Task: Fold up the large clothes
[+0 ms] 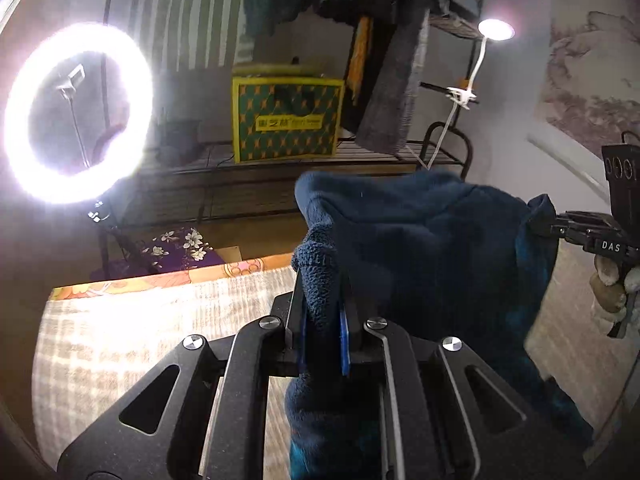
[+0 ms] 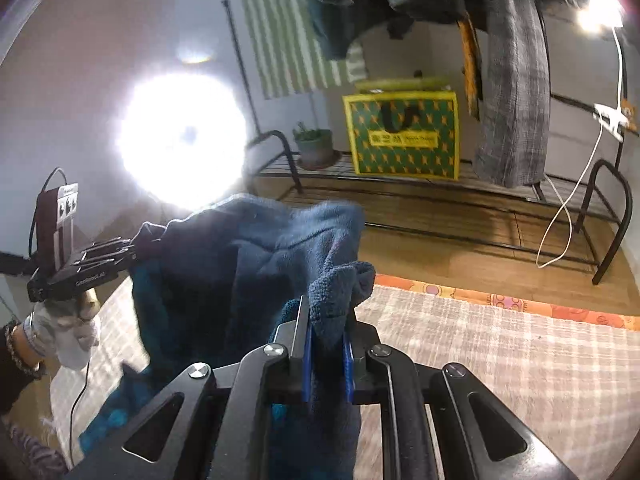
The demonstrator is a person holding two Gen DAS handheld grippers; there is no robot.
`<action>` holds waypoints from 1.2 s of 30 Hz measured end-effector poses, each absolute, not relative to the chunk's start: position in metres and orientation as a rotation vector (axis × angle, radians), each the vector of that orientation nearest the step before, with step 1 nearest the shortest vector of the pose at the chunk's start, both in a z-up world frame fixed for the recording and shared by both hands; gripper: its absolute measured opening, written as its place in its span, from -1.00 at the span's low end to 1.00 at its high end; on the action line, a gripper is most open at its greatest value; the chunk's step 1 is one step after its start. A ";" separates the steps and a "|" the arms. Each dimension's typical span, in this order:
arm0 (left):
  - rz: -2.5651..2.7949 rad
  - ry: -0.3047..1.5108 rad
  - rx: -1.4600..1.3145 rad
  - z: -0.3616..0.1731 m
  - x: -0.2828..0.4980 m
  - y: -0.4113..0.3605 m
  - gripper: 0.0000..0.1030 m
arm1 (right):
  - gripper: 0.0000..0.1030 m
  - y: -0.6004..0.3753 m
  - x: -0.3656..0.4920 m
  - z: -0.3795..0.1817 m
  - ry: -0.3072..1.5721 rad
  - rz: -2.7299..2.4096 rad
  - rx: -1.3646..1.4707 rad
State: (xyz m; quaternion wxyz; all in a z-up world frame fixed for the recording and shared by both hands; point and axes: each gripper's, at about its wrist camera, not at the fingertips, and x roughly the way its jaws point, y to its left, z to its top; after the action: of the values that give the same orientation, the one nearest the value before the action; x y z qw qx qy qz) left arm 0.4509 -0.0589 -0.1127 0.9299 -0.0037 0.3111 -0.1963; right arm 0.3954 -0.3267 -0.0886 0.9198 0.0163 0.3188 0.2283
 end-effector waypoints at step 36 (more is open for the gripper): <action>-0.541 0.744 0.014 -0.115 0.148 -0.009 -0.63 | -0.35 -0.360 0.075 -0.070 0.587 0.466 0.067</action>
State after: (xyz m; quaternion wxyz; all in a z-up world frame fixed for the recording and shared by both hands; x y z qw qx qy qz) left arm 0.1484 -0.0090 -0.1150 0.8961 0.0069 0.3589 -0.2612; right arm 0.0752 -0.3601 -0.0697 0.9300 0.0327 0.2867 0.2277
